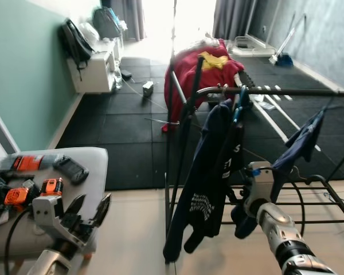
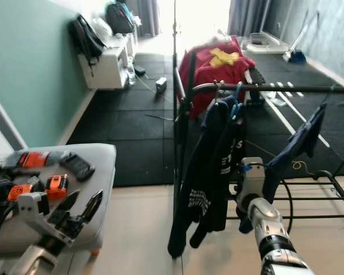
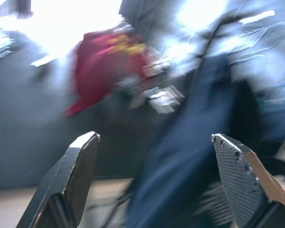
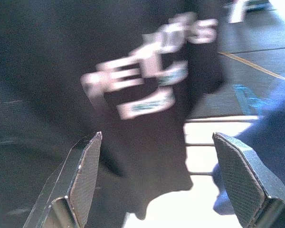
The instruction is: Hang hanger
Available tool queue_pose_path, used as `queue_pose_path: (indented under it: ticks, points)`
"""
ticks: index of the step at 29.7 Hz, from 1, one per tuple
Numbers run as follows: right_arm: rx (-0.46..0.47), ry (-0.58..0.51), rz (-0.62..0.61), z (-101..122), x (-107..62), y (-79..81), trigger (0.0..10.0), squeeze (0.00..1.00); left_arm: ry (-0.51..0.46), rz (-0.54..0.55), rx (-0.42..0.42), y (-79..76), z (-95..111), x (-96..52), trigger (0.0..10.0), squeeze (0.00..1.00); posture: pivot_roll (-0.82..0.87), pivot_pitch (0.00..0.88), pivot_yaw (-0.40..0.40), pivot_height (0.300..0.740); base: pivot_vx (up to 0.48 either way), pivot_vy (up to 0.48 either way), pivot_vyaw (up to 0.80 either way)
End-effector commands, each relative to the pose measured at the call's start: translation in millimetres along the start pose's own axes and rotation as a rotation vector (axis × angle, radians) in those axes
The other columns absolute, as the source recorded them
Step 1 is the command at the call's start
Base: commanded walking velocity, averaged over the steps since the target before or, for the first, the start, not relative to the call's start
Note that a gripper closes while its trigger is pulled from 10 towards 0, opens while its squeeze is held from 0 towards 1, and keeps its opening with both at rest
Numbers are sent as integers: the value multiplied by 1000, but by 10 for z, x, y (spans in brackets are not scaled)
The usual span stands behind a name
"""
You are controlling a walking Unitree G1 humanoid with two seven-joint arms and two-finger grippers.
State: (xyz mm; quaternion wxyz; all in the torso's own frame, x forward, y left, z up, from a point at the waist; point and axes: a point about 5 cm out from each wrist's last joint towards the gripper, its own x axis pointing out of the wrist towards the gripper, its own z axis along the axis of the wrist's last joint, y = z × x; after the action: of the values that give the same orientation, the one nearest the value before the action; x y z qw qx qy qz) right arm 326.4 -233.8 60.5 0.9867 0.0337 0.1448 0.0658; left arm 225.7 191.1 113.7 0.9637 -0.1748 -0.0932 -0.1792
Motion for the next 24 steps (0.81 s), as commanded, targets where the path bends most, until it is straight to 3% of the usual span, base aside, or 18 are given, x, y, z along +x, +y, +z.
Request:
queue_pose_path:
  ticks: [1,4,5,9,11,12,14,16,23,24]
  points:
    - [18,-30,-16,74,-11,-46,10000,0,-14,-19,-25,-121,126,59,10000,0,-56,12,-23,740,0,0,-788]
    - [14,-54,-3,130,0,-19,10000,0,-36,-5,-19,-189,193,114,10000,0,-60,13,-21,740,0,0,-525]
    - [-25,-75,37,199,20,61,10000,0,-41,72,-17,-180,183,156,10000,0,-65,15,-25,740,0,0,0]
    - [-59,-87,71,246,35,133,10000,0,-34,134,-11,-163,154,176,10000,0,-65,15,-25,740,0,0,0]
    - [-98,-103,113,307,45,205,10000,0,-19,184,-8,-160,118,175,10000,0,-65,19,-29,740,0,-480,0]
    - [-174,-173,221,519,42,375,10000,0,13,238,-21,-202,131,139,10000,0,-65,25,-29,740,0,-480,0]
    - [-174,-173,221,519,42,375,10000,0,13,238,-21,-202,131,139,10000,0,-65,25,-29,740,0,-480,0]
    - [-213,-228,287,676,13,480,10000,0,39,260,-38,-238,200,100,10000,0,-67,30,-28,740,0,-480,0]
    - [-213,-228,287,676,13,480,10000,0,39,260,-38,-238,200,100,10000,0,-67,30,-28,740,0,-480,0]
    - [-233,-259,307,757,-2,522,10000,0,49,270,-41,-237,226,84,10000,0,-68,30,-28,740,0,-480,0]
